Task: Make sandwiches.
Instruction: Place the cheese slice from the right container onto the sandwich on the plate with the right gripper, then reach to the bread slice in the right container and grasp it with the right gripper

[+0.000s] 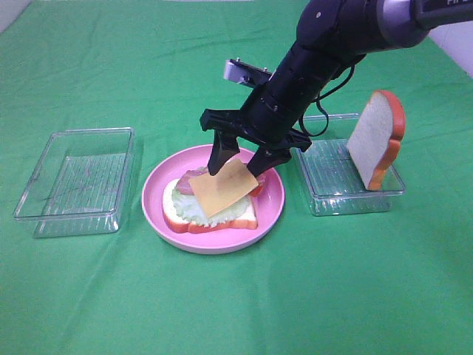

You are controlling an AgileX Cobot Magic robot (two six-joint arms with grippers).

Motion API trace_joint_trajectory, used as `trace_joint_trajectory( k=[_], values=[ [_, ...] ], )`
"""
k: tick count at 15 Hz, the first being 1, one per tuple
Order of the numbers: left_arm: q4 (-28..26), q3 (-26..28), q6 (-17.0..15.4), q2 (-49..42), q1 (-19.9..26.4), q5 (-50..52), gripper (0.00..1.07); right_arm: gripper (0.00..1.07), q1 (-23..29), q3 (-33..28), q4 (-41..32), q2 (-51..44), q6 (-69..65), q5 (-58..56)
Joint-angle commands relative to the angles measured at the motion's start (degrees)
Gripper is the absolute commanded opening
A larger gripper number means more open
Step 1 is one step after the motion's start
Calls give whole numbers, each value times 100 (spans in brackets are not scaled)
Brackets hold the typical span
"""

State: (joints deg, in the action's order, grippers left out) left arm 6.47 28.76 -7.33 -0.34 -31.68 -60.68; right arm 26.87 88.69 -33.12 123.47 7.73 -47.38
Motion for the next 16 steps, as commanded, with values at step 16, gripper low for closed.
trace_joint_trajectory(
  k=[16],
  values=[
    [-23, -6, 17, -46, -17, 46, 62, 73, -23, -23, 3312, -2068, -1908, -510]
  ],
)
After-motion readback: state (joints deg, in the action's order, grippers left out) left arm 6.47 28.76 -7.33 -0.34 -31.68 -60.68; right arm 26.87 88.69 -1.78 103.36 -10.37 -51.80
